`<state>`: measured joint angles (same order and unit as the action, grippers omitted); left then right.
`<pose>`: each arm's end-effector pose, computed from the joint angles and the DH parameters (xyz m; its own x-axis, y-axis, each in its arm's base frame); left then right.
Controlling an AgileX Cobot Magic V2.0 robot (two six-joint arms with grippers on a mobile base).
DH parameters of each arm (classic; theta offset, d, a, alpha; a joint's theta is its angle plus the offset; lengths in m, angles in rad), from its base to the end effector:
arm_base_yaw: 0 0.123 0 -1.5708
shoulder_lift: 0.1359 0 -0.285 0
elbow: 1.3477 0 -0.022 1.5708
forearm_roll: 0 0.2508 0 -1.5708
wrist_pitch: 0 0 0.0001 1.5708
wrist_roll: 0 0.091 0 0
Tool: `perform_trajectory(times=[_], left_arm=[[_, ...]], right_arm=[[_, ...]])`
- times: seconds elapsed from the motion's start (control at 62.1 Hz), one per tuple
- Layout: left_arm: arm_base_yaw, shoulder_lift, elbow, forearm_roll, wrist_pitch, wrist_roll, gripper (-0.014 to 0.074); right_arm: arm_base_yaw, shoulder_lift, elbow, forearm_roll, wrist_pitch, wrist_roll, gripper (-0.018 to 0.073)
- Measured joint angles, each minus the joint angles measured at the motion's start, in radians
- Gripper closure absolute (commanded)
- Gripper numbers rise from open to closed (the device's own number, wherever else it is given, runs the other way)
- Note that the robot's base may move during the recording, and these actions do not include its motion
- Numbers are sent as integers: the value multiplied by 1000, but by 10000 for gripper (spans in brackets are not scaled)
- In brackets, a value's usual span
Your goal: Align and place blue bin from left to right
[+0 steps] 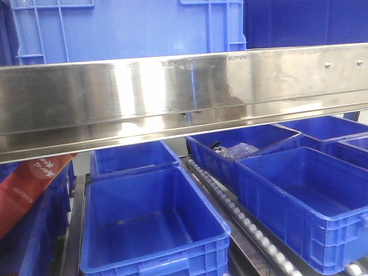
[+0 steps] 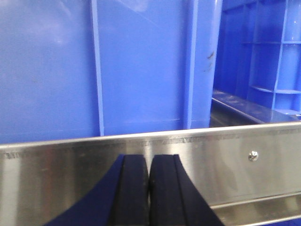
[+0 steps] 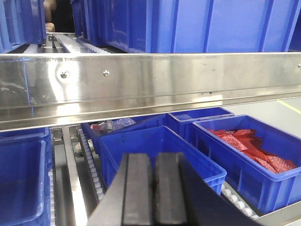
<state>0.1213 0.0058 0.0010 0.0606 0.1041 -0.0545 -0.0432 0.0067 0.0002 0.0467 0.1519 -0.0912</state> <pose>0.0566 0.0075 0.2031 -0.0241 0.0029 -0.9997 -0.1271 0.9919 0.0059 0.0569 -0.0018 0.1990 -0.0729 -0.0419 -0.9965 0.0329 0.9985 -0.0444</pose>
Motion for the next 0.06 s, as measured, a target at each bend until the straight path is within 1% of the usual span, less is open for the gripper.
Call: perform_trajectory(times=[0.064], left_arm=[[0, 0, 0, 0, 0, 0, 595]], right_arm=[[0, 0, 0, 0, 0, 0, 637]])
